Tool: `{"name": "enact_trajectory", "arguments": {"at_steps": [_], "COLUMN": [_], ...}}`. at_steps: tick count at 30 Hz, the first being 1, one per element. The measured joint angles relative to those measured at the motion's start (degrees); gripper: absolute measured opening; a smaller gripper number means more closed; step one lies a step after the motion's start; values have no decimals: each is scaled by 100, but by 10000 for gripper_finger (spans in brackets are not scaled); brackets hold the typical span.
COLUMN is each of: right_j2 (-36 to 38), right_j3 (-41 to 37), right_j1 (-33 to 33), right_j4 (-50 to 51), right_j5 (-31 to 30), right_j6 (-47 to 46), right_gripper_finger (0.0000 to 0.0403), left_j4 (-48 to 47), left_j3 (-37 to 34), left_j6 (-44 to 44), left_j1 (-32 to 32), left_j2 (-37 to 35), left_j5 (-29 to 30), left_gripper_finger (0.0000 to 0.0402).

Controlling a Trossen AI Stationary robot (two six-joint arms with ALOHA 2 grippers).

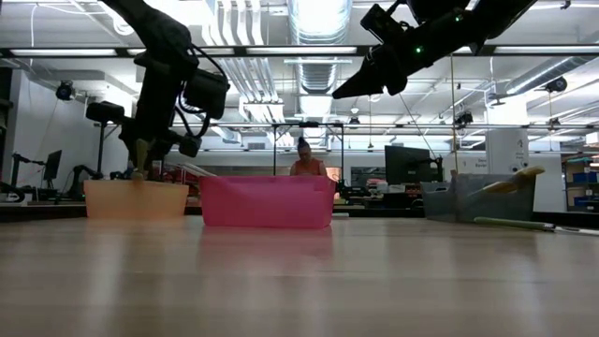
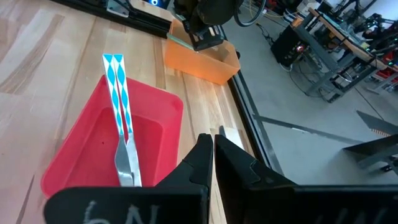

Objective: Sort silverware by color (type)
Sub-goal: Put the bottom green table knife into the orange bin, then put the white patterned table knife into the red bin

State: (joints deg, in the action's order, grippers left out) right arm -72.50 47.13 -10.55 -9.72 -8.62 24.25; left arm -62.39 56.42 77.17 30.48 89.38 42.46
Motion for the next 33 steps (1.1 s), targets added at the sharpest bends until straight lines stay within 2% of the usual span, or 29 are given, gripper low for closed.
{"name": "enact_trajectory", "arguments": {"at_steps": [12, 19, 27, 33], "right_j2": [-1, -1, -1, 1], "right_j3": [1, 1, 1, 53], "right_j1": [0, 0, 0, 0], "right_j4": [4, 5, -39, 4], "right_j5": [1, 0, 0, -42], "right_j6": [25, 3, -22, -252], "right_gripper_finger": [9, 9, 9, 9], "left_j4": [0, -75, -242, -258], "left_j3": [0, 55, 241, 310], "left_j6": [-16, -558, -1046, -1382], "left_j1": [1, -157, -1056, -2240], "left_j2": [0, -12, -278, -755], "left_j5": [2, 13, 211, 343], "left_gripper_finger": [100, 105, 105, 105]}}
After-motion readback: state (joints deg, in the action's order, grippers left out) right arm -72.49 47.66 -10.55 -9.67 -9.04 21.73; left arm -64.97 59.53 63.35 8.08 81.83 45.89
